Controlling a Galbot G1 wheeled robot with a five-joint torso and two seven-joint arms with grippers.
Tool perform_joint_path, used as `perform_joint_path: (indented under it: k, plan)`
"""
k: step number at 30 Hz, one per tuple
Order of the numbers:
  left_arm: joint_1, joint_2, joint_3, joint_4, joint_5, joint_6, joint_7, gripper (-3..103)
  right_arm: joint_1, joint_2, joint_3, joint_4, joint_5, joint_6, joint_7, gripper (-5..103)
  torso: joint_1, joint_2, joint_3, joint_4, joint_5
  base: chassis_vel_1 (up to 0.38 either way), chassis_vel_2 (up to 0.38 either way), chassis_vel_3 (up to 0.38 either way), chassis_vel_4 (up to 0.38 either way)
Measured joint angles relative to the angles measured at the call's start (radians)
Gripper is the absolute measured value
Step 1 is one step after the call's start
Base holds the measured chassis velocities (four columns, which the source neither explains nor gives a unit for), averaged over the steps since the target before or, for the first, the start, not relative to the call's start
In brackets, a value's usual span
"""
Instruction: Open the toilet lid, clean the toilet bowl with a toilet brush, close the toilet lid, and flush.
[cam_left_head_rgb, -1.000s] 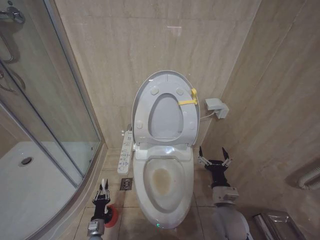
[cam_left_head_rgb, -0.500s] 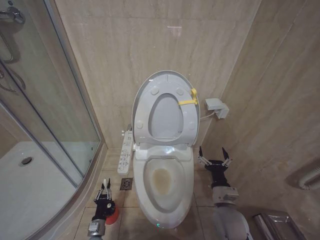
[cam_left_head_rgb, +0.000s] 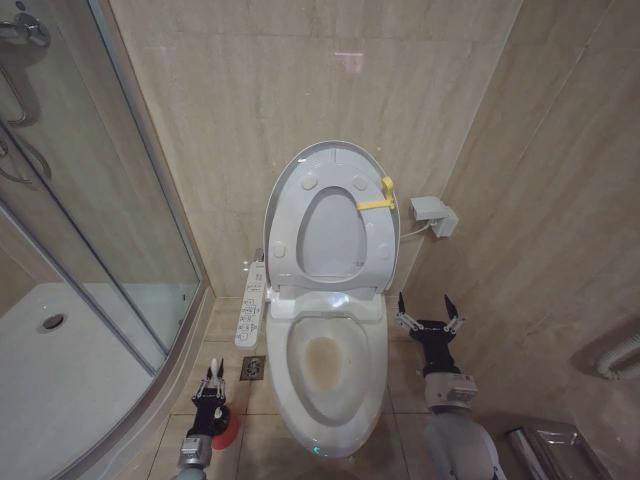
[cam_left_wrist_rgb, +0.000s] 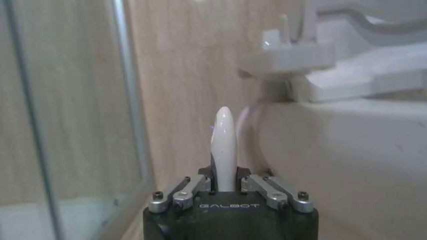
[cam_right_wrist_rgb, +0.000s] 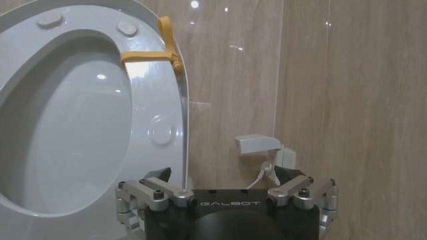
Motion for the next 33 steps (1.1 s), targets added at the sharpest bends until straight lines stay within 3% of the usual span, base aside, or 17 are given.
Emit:
perform_joint_path:
  k: [11, 20, 22, 23, 24, 28, 29, 33]
  plan:
    - [-0.057, -0.01, 0.014, 0.152, 0.014, -0.004, 0.056, 19, 0.0, 0.0, 0.0, 0.0, 0.0, 0.0, 0.0, 100, 0.0, 0.0, 0.0, -0.0001, 0.0002, 0.0, 0.0, 0.0, 0.0]
    - [-0.034, -0.011, 0.012, 0.142, 0.038, -0.005, 0.027, 19, 0.0, 0.0, 0.0, 0.0, 0.0, 0.0, 0.0, 100, 0.0, 0.0, 0.0, 0.0001, 0.0002, 0.0, 0.0, 0.0, 0.0]
    - [-0.021, -0.011, 0.01, 0.136, 0.047, 0.003, 0.02, 24, 0.0, 0.0, 0.001, 0.0, 0.0, 0.0, 0.0, 100, 0.0, 0.0, 0.0, 0.0002, -0.0005, 0.0, 0.0, 0.0, 0.0]
    - [-0.014, -0.011, 0.01, 0.126, 0.051, 0.003, 0.017, 24, 0.0, 0.0, -0.001, 0.0, 0.0, 0.0, 0.0, 100, 0.0, 0.0, 0.0, 0.0012, -0.001, 0.0, 0.0, 0.0, 0.0]
    - [-0.007, -0.01, 0.006, 0.114, 0.052, 0.002, 0.014, 24, 0.0, 0.0, 0.0, 0.0, 0.0, 0.0, 0.0, 100, 0.0, 0.0, 0.0, -0.0001, -0.0002, 0.0, 0.0, 0.0, 0.0]
    - [0.017, -0.01, 0.002, 0.09, 0.059, 0.003, 0.011, 24, 0.0, 0.0, 0.0, 0.0, 0.0, 0.0, 0.0, 100, 0.0, 0.0, 0.0, 0.0002, -0.0002, 0.0, 0.0, 0.0, 0.0]
    - [0.034, -0.01, -0.001, 0.071, 0.062, 0.003, 0.009, 50, 0.0, 0.0, 0.0, 0.0, 0.0, 0.0, 0.0, 100, 0.0, 0.0, 0.0, 0.0001, -0.0004, 0.0, 0.0, 0.0, 0.0]
    - [0.066, -0.01, -0.011, 0.037, 0.065, 0.003, 0.006, 50, 0.0, 0.0, 0.0, 0.0, 0.0, 0.0, 0.0, 100, 0.0, 0.0, 0.0, 0.0, -0.0002, 0.0, 0.0, 0.0, 0.0]
